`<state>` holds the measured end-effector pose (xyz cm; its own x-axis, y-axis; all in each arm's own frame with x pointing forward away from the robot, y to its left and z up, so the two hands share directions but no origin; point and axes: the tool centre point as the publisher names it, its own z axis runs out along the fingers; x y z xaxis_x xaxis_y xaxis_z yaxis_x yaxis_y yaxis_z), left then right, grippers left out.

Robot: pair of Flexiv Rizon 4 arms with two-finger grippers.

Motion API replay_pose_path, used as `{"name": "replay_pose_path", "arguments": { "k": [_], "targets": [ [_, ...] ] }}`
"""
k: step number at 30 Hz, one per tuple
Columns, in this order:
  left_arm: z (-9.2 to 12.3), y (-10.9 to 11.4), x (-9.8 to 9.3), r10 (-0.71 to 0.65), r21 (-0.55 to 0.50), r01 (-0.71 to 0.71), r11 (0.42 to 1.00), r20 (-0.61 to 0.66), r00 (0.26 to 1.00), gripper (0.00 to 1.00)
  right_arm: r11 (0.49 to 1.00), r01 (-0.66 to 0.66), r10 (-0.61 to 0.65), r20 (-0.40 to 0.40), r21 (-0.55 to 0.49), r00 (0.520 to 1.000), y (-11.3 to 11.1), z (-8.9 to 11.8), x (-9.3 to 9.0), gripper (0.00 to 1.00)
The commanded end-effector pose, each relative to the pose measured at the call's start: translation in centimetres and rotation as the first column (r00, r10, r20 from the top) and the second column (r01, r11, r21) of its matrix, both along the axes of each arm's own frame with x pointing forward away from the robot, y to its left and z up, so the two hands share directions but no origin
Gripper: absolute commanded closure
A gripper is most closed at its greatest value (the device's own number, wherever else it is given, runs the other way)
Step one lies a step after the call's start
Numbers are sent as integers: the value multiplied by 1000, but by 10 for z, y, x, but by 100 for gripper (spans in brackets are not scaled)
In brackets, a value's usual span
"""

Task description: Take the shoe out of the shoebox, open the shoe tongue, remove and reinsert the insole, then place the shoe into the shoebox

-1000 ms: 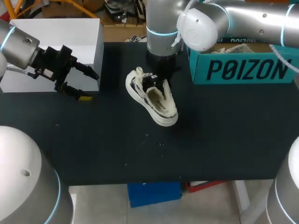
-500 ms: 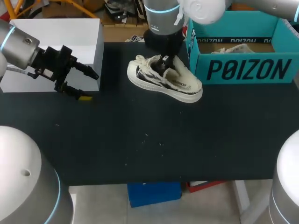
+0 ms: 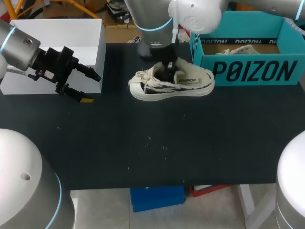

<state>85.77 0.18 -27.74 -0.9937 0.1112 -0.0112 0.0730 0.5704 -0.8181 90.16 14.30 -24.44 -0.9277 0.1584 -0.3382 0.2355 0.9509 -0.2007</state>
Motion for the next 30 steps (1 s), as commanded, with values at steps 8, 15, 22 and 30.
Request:
{"name": "replay_pose_path", "arguments": {
  "k": [8, 15, 22, 30],
  "targets": [
    [0, 0, 0, -2, 4, 2, 1000, -2, 1000, 0, 960, -266, 272, 70, -91, 960, -34, 11, 10, 100],
    [0, 0, 0, -2, 4, 2, 1000, -2, 1000, 0, 932, -363, 364, 72, -19, 929, -73, 26, 34, 100],
    [0, 0, 0, -2, 4, 2, 1000, -2, 1000, 0, 899, -439, 439, 19, 1, 899, -113, 39, 68, 100],
    [0, 0, 0, -2, 4, 2, 1000, -2, 1000, 0, 896, -445, 445, 15, -7, 896, -119, 41, 75, 100]
  ]
}}
